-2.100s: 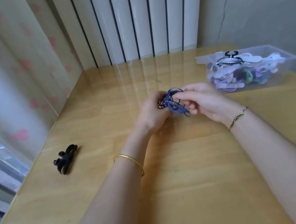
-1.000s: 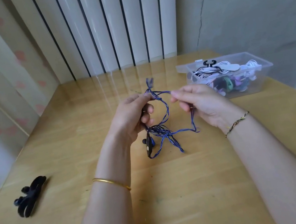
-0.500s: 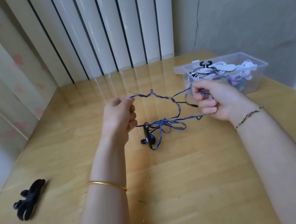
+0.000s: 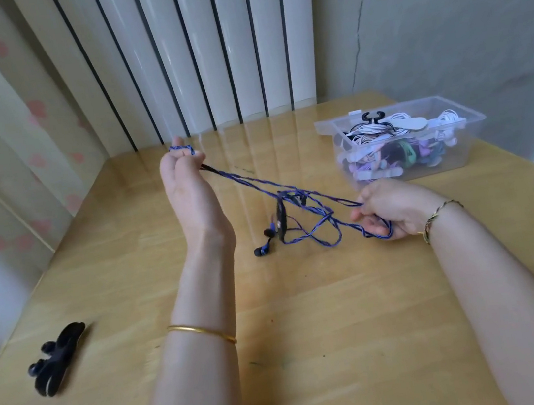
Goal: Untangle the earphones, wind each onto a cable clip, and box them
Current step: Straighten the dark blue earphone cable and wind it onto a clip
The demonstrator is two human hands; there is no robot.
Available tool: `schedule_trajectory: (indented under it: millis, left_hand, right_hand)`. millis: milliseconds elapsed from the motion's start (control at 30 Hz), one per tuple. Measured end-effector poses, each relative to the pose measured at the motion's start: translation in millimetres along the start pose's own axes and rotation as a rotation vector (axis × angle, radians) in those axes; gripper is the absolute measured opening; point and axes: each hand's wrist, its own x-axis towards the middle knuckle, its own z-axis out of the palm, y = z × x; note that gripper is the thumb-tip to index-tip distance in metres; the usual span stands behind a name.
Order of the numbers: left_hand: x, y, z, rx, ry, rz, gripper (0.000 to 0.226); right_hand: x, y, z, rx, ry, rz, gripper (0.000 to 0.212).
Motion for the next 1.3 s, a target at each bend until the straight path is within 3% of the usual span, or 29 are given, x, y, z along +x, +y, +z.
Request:
schedule_trajectory:
  millis: [133,200,267,400,467,600,700,767,833,900,967,1033,1133,1200,1267,1300]
  left_hand:
    - [-6,-3,-1,0.131,-0.07,0.244,0.026]
    - [-6,-4,1,0.146,-0.127,0.283,0.027]
    - [-6,-2,3,0.083,-0.165,0.164,0.031]
    - [-7,1,5,-0.173,-0.326,-0.124,0.01]
    - [-10,3,4,-0.288,-0.408,-0.202,0.011]
    - [-16,8,6,-0.383,-0.541,-0.251,0.01]
    - [-17,14,6,-0.438,-0.583,-0.242,0.014]
    - [-15,19,5,-0.508,-0.552,-0.231,0.02]
    - [-9,24,1,-0.537,-0.426,-0.238,0.032]
    - [0,25,-5,-0.327,-0.234,-0.228,0.032]
    - [9,18,-14,0.271,-0.11,-0.209,0.027]
    - [11,10,-17,0.876,-0.219,-0.235,0.025]
    - [3,-2,-13,1.543,-0.33,-0.262,0.037]
    - [0,0,-9,1.533,-0.337,0.002,0.045]
    - [2,1,-6,1.158,-0.591,0.273,0.067]
    - [0,2,-3,1.0,-0.719,0.318,0.078]
  right_hand:
    - [-3,0,-5,-0.001,-0.009,0.001,0.028]
    - [-3,1,-11,-0.06,0.032,-0.013,0.03]
    - [-6,0,-15,-0.142,0.064,-0.082,0.031]
    - [-14,-9,-10,-0.387,0.017,-0.311,0.031]
    - [-11,-13,2,-0.384,0.031,-0.389,0.037]
    - [1,-20,38,-0.282,0.159,-0.557,0.04]
    - [9,-16,54,-0.4,0.171,-0.533,0.035]
    - [12,-13,56,-0.416,0.196,-0.523,0.018]
    - [12,-12,51,-0.229,0.212,-0.52,0.009]
    - [8,-13,42,0.084,0.178,-0.502,0.005]
    - [2,-17,33,0.338,0.113,-0.491,0.01]
    - [-4,-21,27,0.439,0.045,-0.506,0.011]
    - [-9,-27,24,0.435,-0.003,-0.542,0.009]
    - [-11,-28,23,0.439,-0.025,-0.565,0.009]
    - [-13,-30,21,0.434,-0.068,-0.597,0.011]
    - [-14,-30,21,0.425,-0.102,-0.616,0.013]
